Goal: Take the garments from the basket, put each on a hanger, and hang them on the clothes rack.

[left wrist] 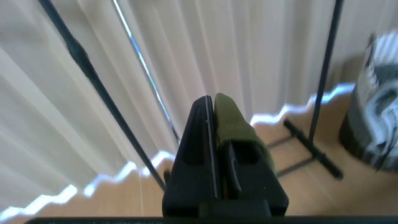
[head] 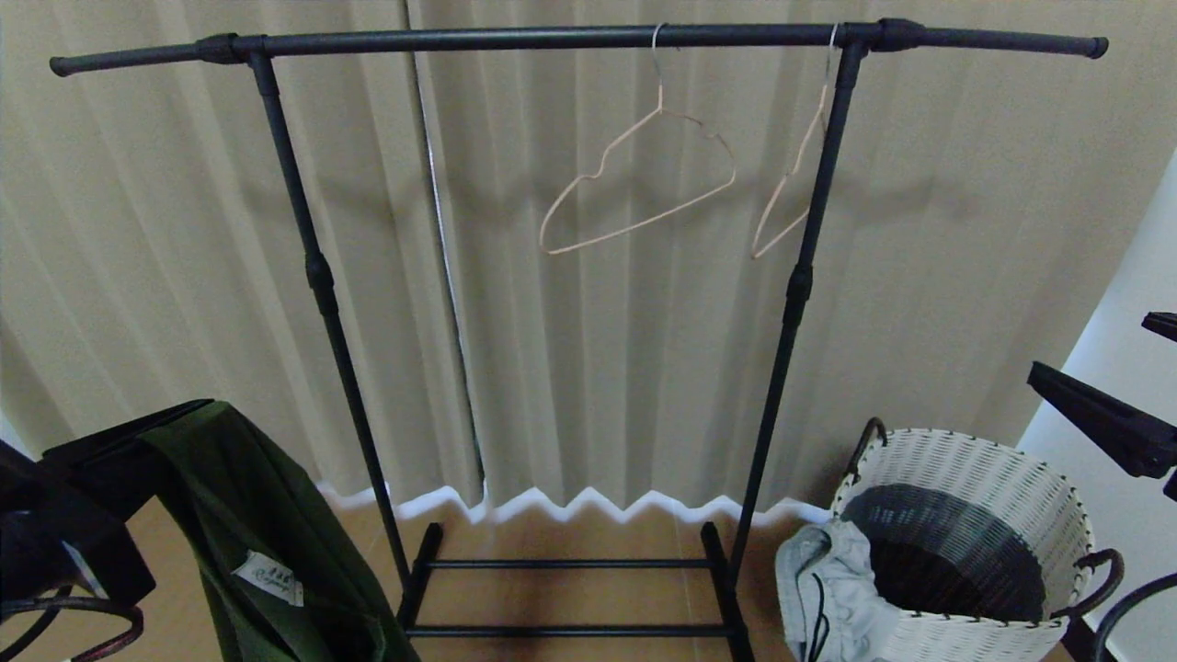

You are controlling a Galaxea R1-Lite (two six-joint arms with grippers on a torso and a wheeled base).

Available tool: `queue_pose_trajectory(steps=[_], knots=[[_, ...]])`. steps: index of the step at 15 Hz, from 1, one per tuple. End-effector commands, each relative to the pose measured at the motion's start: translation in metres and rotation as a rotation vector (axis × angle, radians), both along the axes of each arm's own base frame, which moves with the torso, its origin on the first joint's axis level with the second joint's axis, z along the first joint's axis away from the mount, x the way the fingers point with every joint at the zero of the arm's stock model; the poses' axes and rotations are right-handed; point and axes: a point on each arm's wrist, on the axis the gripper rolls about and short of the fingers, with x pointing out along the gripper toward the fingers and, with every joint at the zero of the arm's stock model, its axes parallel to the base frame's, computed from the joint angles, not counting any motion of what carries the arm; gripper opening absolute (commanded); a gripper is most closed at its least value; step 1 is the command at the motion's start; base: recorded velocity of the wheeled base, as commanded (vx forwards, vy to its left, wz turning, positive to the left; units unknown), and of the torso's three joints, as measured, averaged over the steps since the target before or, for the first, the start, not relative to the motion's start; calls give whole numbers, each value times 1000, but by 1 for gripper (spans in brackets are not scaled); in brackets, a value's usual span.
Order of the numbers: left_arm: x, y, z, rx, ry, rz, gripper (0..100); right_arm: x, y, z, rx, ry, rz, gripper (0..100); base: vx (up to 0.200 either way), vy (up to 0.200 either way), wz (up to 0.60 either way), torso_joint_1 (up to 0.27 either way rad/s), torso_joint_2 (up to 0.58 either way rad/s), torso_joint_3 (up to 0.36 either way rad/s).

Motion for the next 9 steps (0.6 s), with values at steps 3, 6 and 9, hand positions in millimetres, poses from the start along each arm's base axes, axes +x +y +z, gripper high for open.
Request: queue_pose_trajectory(steps=[3, 6, 9], knots=[[-1, 0, 0, -3, 1, 1, 0, 2, 0, -3, -4, 19, -2, 100, 0, 0, 0, 120, -500, -317], [-1, 0, 0, -8, 1, 1, 0, 4, 0, -3, -5, 26, -8, 100, 0, 0, 0, 165, -461, -300], [-1, 0, 0, -7, 3, 2, 0, 5, 0, -4, -5, 28, -13, 100, 0, 0, 0, 177, -471, -299]])
